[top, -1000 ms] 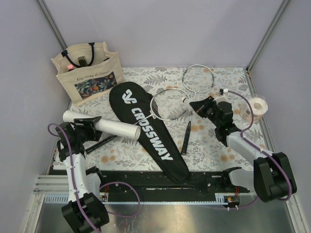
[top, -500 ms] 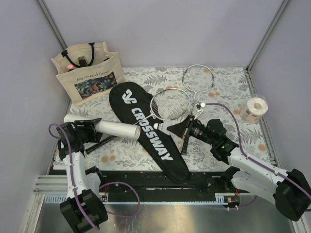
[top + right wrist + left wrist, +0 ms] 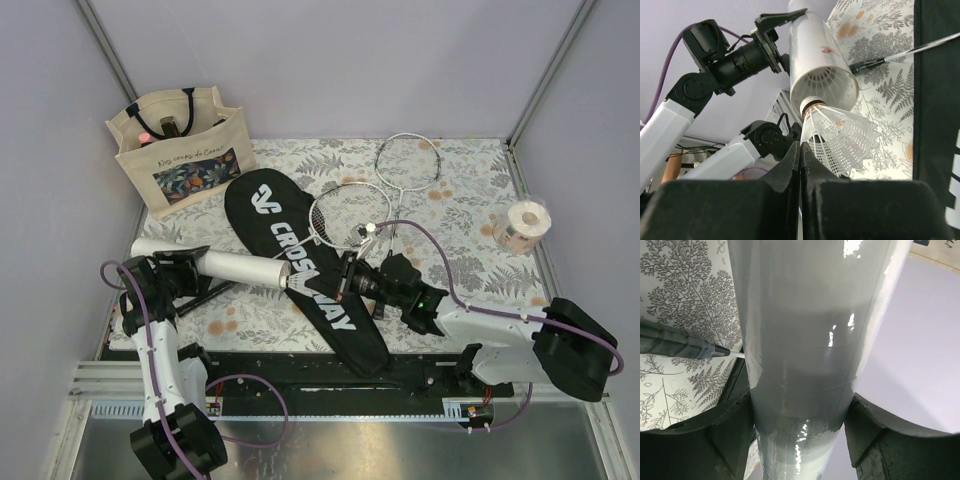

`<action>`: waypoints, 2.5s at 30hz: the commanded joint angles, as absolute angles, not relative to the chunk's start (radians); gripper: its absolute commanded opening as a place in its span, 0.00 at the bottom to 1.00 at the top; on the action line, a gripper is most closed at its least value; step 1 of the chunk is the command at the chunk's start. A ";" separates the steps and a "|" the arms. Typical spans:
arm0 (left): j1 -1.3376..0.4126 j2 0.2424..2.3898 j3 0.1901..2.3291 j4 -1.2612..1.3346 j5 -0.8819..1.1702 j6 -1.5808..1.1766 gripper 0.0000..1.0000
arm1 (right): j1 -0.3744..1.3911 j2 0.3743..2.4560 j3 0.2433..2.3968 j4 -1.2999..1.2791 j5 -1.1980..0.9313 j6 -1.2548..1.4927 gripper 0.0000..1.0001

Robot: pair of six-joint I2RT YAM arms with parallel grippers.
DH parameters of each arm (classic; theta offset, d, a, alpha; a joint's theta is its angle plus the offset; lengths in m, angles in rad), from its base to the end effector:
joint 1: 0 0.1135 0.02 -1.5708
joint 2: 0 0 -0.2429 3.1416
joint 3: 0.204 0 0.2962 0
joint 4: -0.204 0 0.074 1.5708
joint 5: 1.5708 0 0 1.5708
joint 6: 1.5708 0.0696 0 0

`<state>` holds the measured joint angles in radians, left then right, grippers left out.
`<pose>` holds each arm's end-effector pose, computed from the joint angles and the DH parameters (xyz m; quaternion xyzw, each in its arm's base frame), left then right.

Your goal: Pack up the badminton gear

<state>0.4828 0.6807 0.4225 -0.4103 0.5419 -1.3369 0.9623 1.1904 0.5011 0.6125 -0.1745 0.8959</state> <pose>0.2220 0.0759 0.1675 -0.6129 0.6244 -0.3932 0.2826 0.1810 0.2809 0.1899 -0.0834 0.7286 0.5805 0.3539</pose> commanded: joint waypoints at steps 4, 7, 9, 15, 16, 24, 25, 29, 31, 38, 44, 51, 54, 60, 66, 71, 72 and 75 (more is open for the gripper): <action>0.479 0.647 0.407 -0.388 0.580 -1.393 0.51 | 1.026 1.334 0.643 0.772 -0.057 0.887 0.00; 0.480 0.647 0.410 -0.388 0.598 -1.401 0.51 | 1.045 1.382 0.676 0.793 -0.037 0.879 0.00; 0.480 0.647 0.411 -0.388 0.610 -1.402 0.51 | 1.057 1.414 0.684 0.830 -0.031 0.891 0.00; 0.480 0.626 0.405 -0.388 0.632 -1.425 0.51 | 1.084 1.503 0.706 0.882 -0.020 0.922 0.00; 0.480 0.621 0.403 -0.388 0.632 -1.431 0.51 | 1.085 1.515 0.709 0.891 -0.020 0.925 0.00; 0.482 0.617 0.402 -0.388 0.676 -1.453 0.51 | 1.088 1.586 0.719 0.972 -0.018 0.939 0.00; 0.482 0.618 0.402 -0.390 0.684 -1.453 0.51 | 1.089 1.592 0.707 1.001 -0.018 0.948 0.00; 0.480 0.626 0.397 -0.388 0.698 -1.451 0.51 | 1.086 1.585 0.654 1.091 -0.006 0.942 0.00; 0.480 0.627 0.394 -0.388 0.700 -1.451 0.51 | 1.086 1.563 0.637 1.077 -0.005 0.922 0.00; 0.480 0.638 0.397 -0.387 0.706 -1.447 0.51 | 1.086 1.520 0.617 0.960 0.072 0.913 0.00; 0.480 0.653 0.396 -0.387 0.724 -1.437 0.51 | 1.086 1.522 0.594 0.910 0.120 0.940 0.00; 0.480 0.649 0.396 -0.385 0.709 -1.440 0.51 | 1.088 1.502 0.569 0.908 0.146 0.942 0.00; 0.479 0.650 0.403 -0.387 0.709 -1.440 0.51 | 1.088 1.500 0.574 0.896 0.144 0.936 0.00; 0.480 0.632 0.413 -0.397 0.701 -1.440 0.51 | 1.083 1.554 0.626 0.989 0.058 0.920 0.00; 0.479 0.627 0.411 -0.402 0.707 -1.440 0.51 | 1.085 1.589 0.704 0.970 0.003 0.903 0.00; 0.480 0.632 0.422 -0.408 0.706 -1.436 0.51 | 1.085 1.614 0.722 0.971 0.003 0.913 0.01; 0.480 0.634 0.423 -0.407 0.704 -1.434 0.51 | 1.085 1.612 0.723 0.973 -0.023 0.911 0.02; 0.479 0.640 0.423 -0.407 0.703 -1.433 0.51 | 1.085 1.595 0.715 0.963 -0.021 0.916 0.09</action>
<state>0.4843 0.6472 0.3840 -0.4252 0.6300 -1.4002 1.0775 1.6020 0.6849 0.9436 0.0021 0.9287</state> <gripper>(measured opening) 0.678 0.047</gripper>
